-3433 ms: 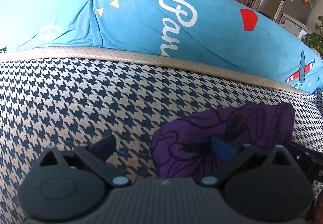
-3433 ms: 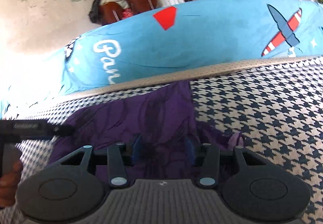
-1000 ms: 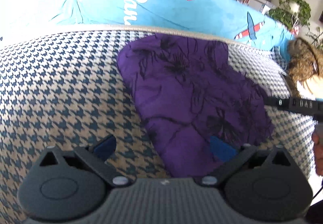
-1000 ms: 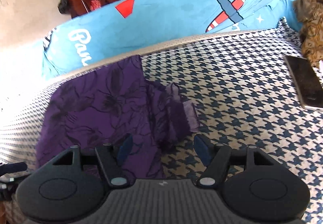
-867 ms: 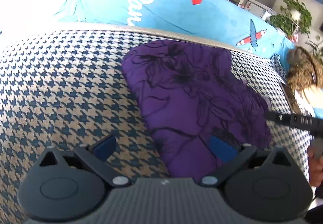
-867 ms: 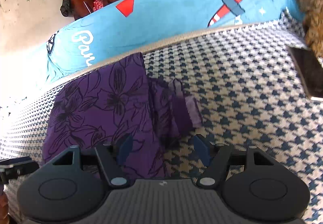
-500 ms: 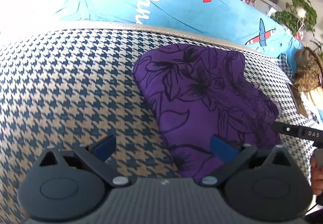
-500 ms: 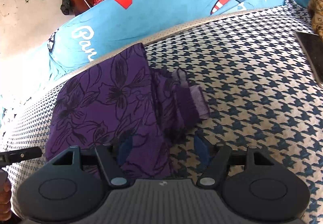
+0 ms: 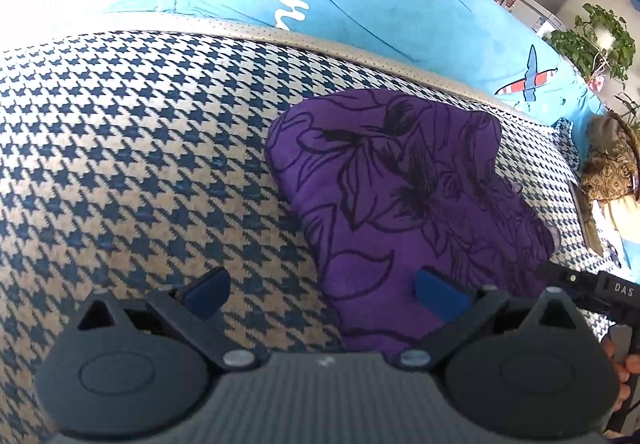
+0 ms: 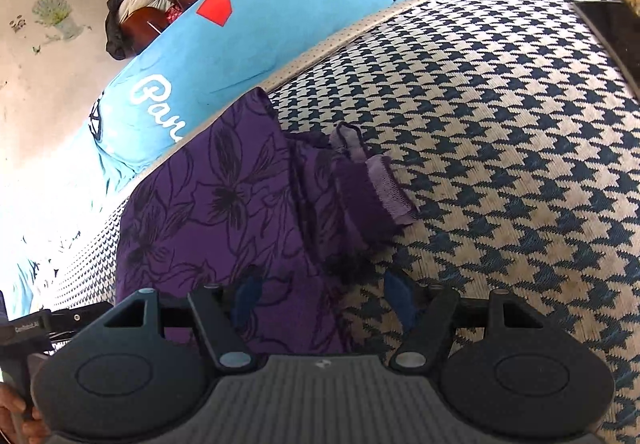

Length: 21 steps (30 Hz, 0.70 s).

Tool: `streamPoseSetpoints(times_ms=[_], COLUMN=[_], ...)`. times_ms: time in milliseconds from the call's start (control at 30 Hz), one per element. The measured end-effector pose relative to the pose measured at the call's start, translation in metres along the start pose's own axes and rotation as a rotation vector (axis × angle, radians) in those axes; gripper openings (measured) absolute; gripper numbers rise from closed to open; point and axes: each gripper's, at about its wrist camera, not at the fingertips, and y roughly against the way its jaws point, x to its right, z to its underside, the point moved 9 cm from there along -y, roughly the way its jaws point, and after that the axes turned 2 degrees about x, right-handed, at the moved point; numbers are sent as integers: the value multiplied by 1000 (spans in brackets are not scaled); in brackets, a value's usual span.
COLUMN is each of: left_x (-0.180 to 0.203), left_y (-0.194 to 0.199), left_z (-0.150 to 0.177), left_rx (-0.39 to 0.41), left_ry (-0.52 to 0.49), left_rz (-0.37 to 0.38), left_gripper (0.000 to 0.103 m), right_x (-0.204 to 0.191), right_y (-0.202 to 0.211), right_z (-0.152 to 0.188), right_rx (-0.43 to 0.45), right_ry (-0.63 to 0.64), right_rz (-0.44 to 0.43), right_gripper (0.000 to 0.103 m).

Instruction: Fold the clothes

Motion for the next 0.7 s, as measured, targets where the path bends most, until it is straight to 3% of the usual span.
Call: streamPoseSetpoints(times_ms=[467,700], left_x=[0,6], left_y=[-38,-49], left_z=[-13,-19], left_rx=[-44,-40], left_ry=[78,50], left_rz=[100,116], left_gripper=[103,103], right_x=[-2,-7], right_y=[-14,-21], right_z=[-5,-5], right_rx=[13,13], right_ry=[-39,-38], right_rz=[-54,-85], right_gripper=[71,71])
